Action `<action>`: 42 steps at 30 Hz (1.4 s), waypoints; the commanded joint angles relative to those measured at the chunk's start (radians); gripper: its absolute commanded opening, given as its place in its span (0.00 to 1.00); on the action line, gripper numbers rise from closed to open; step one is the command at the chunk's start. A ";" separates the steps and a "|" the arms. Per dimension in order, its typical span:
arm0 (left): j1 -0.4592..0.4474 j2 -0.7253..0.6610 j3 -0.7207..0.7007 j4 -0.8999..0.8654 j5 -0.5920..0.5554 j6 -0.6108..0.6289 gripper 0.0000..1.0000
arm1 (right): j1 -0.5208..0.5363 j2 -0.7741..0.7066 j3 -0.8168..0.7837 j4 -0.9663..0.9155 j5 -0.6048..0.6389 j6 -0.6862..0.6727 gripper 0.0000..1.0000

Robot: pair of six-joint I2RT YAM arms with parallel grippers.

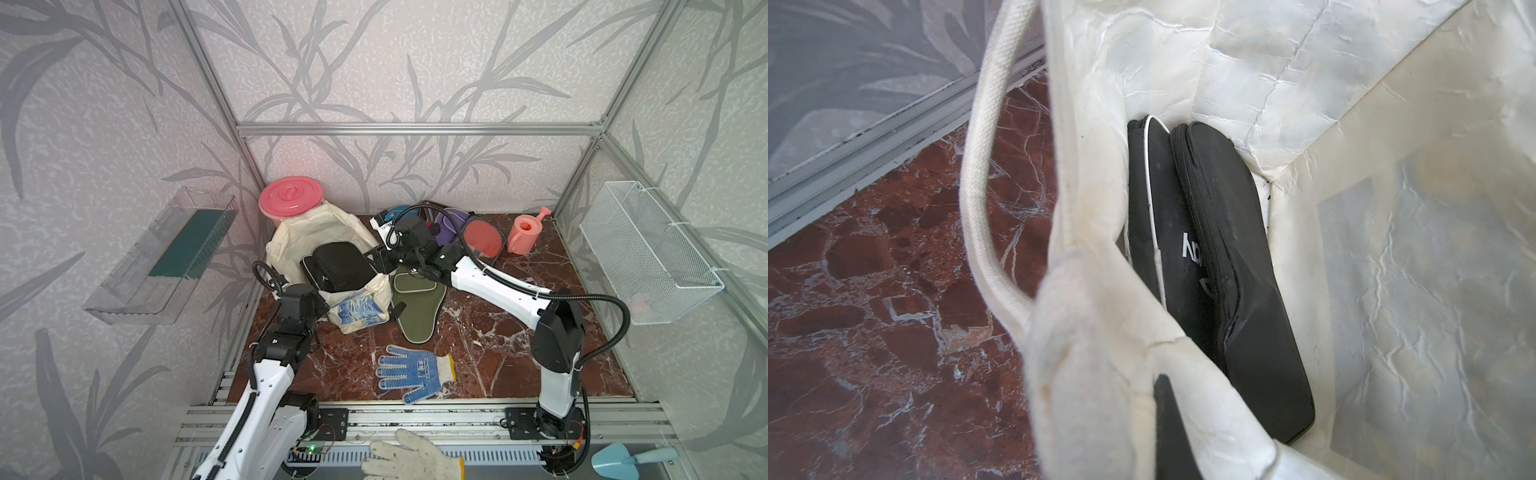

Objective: Remove the ping pong set from the canvas bag
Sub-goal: Adjust the canvas bag at the center of the board.

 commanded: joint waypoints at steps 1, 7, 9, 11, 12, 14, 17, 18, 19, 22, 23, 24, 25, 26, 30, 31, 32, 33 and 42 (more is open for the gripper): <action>0.013 -0.051 0.038 -0.038 -0.139 -0.011 0.00 | -0.034 0.014 0.000 -0.065 -0.026 0.038 0.00; 0.033 -0.070 0.199 -0.078 -0.151 0.023 0.00 | -0.102 0.010 -0.157 0.062 -0.080 0.148 0.00; 0.032 -0.047 0.261 -0.063 -0.134 0.041 0.00 | -0.107 0.023 -0.197 0.097 -0.081 0.166 0.00; 0.032 -0.009 0.320 -0.030 -0.101 0.062 0.00 | -0.107 0.043 -0.224 0.124 -0.077 0.181 0.00; 0.032 0.015 0.350 -0.011 -0.080 0.071 0.00 | -0.108 0.057 -0.237 0.142 -0.081 0.195 0.00; 0.031 0.070 0.412 0.025 -0.014 0.091 0.00 | -0.106 0.084 -0.258 0.175 -0.097 0.225 0.00; 0.024 0.166 0.471 0.121 0.148 0.087 0.00 | -0.094 0.129 -0.287 0.234 -0.102 0.278 0.00; 0.013 0.197 0.477 0.167 0.187 0.068 0.00 | -0.085 0.147 -0.293 0.249 -0.095 0.289 0.00; -0.013 0.231 0.484 0.211 0.217 0.051 0.00 | -0.078 0.160 -0.298 0.261 -0.088 0.302 0.00; -0.129 0.322 0.525 0.278 0.219 0.069 0.00 | -0.061 0.195 -0.318 0.300 -0.065 0.331 0.00; -0.168 0.344 0.534 0.295 0.215 0.076 0.00 | -0.058 0.206 -0.322 0.308 -0.061 0.336 0.00; -0.202 0.372 0.539 0.315 0.219 0.075 0.00 | -0.058 0.215 -0.329 0.319 -0.058 0.343 0.00; -0.226 0.396 0.538 0.337 0.225 0.067 0.00 | -0.058 0.221 -0.336 0.328 -0.052 0.350 0.00; -0.241 0.411 0.532 0.354 0.233 0.056 0.00 | -0.058 0.221 -0.345 0.333 -0.044 0.352 0.00; -0.269 0.421 0.469 0.374 0.233 0.017 0.00 | -0.061 0.203 -0.385 0.342 -0.016 0.350 0.00; -0.269 0.406 0.442 0.366 0.224 0.014 0.00 | -0.063 0.196 -0.394 0.346 -0.015 0.349 0.00; -0.270 0.386 0.419 0.354 0.207 0.014 0.00 | -0.065 0.189 -0.403 0.350 -0.014 0.349 0.00; -0.269 0.365 0.391 0.329 0.180 0.013 0.00 | -0.066 0.182 -0.408 0.350 -0.012 0.347 0.00; -0.267 0.020 0.118 0.050 -0.068 -0.013 0.00 | -0.064 0.139 -0.416 0.332 0.000 0.323 0.00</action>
